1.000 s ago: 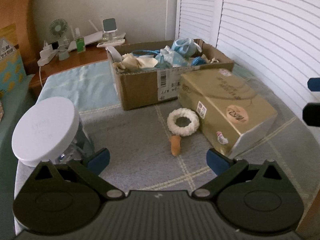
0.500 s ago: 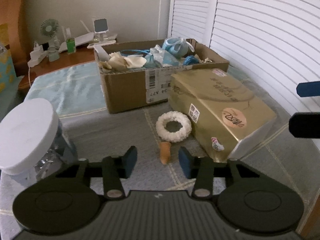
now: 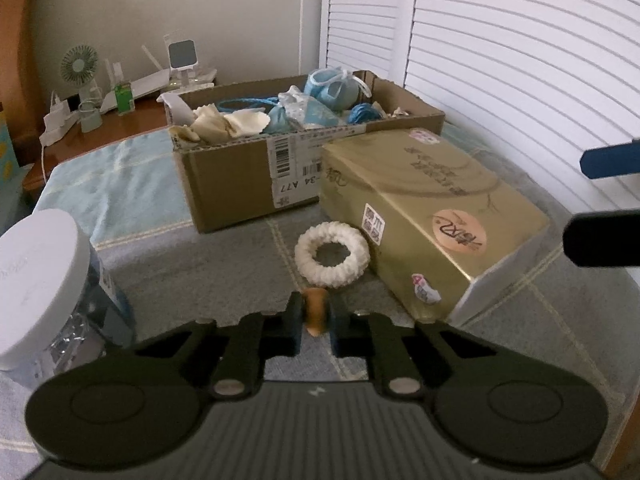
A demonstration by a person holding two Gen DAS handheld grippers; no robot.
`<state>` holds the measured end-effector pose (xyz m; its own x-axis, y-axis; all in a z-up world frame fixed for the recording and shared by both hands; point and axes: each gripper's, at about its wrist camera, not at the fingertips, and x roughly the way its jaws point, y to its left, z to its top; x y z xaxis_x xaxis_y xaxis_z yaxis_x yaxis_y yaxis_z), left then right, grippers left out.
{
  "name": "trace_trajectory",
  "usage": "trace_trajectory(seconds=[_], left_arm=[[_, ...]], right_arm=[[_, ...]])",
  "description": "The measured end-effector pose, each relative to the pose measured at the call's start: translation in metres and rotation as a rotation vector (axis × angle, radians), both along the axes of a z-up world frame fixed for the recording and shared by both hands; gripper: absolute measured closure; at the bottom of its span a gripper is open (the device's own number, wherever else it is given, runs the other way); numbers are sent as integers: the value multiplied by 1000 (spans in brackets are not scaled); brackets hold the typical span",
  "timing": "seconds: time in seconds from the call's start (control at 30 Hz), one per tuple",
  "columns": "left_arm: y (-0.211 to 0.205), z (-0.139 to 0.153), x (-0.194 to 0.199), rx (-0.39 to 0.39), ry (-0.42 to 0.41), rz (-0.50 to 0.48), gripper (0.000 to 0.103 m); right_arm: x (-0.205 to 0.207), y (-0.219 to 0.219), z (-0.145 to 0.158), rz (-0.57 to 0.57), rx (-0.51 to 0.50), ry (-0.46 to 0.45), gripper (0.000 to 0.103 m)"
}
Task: Organize soft objects
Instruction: 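Move the left gripper to the orange foam earplug and close on it, then lower the right gripper over the white fluffy scrunchie while the left holds the earplug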
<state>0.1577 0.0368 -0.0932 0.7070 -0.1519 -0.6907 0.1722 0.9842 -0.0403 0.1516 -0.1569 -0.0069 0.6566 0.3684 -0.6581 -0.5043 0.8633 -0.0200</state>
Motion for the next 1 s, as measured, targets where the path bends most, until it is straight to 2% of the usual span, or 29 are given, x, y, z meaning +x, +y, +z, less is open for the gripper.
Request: trace_trajectory(seconds=[0.4, 0.77, 1.0], left_arm=[[8, 3, -5, -8, 8, -10, 94], [3, -1, -3, 5, -5, 4, 87], [5, -1, -5, -10, -8, -3, 94]], right_arm=[[2, 17, 5, 51, -57, -35, 0], [-1, 15, 5, 33, -68, -36, 0], [3, 18, 6, 52, -87, -42, 0]])
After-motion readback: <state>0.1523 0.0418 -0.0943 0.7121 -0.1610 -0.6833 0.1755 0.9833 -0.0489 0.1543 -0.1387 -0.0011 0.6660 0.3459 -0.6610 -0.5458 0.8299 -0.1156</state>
